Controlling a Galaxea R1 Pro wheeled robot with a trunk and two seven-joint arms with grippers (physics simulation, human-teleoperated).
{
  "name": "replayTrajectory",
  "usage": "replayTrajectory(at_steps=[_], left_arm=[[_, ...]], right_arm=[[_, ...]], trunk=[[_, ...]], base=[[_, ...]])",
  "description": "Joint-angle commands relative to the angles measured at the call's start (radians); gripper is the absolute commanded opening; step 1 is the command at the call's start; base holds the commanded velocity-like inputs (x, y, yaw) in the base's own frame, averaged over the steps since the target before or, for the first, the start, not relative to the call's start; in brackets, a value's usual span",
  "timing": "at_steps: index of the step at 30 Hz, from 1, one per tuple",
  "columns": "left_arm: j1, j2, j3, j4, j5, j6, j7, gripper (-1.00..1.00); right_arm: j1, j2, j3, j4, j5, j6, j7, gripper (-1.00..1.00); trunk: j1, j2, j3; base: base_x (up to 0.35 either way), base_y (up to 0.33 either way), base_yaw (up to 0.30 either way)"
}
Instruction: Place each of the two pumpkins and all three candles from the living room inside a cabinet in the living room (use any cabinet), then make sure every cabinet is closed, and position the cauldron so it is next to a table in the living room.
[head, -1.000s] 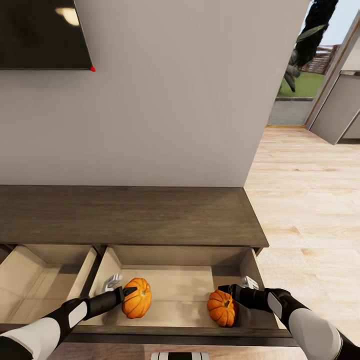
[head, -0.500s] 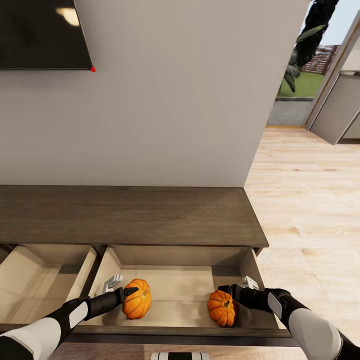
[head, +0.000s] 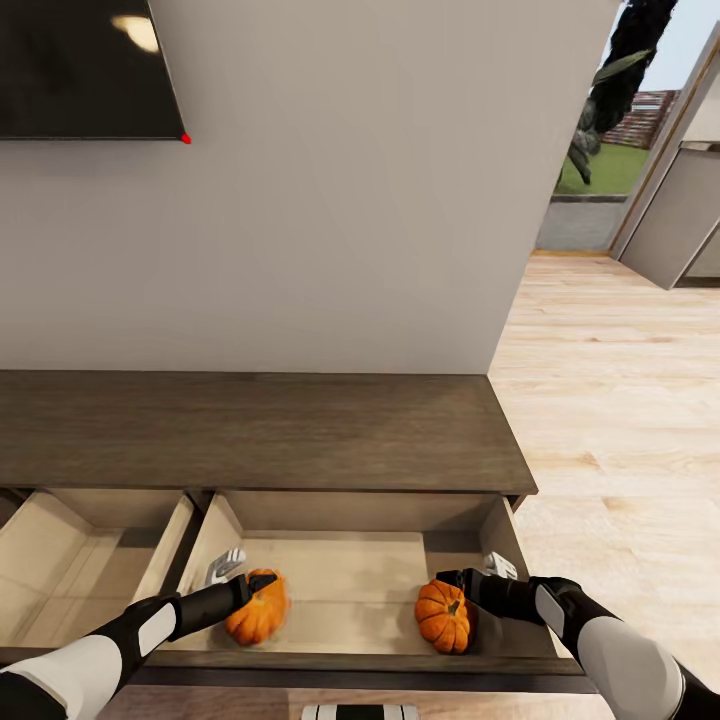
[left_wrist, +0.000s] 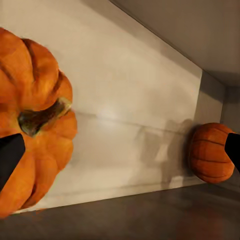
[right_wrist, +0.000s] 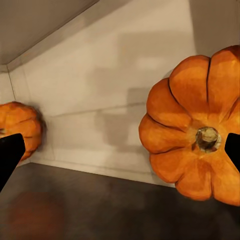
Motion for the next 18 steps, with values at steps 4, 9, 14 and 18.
replayTrajectory(at_steps=[4,9,14,18], left_arm=[[0.001,0.0,0.018,-0.002,0.004,-0.006,-0.001,1.0],[-0.001,0.005,0.016,-0.013,0.004,-0.102,-0.028,1.0],[-0.005,0.007,0.014,-0.02,-0.002,-0.112,-0.193,1.0],[-0.007,0.032,0.014,-0.02,-0.005,-0.111,-0.4,1.0]], right_arm=[[0.0,0.0,0.0,0.0,0.0,0.0,0.0,1.0],[-0.001,0.0,0.0,-0.003,0.0,-0.005,0.027,1.0],[0.0,-0.003,0.002,-0.011,0.003,-0.008,0.263,1.0],[0.0,-0.004,0.004,-0.014,0.003,-0.004,0.365,1.0]], trunk=[[0.0,0.0,0.0],[0.0,0.0,0.0],[0.0,0.0,0.0],[0.0,0.0,0.0]], base=[[0.0,0.0,0.0],[0.0,0.0,0.0],[0.0,0.0,0.0],[0.0,0.0,0.0]])
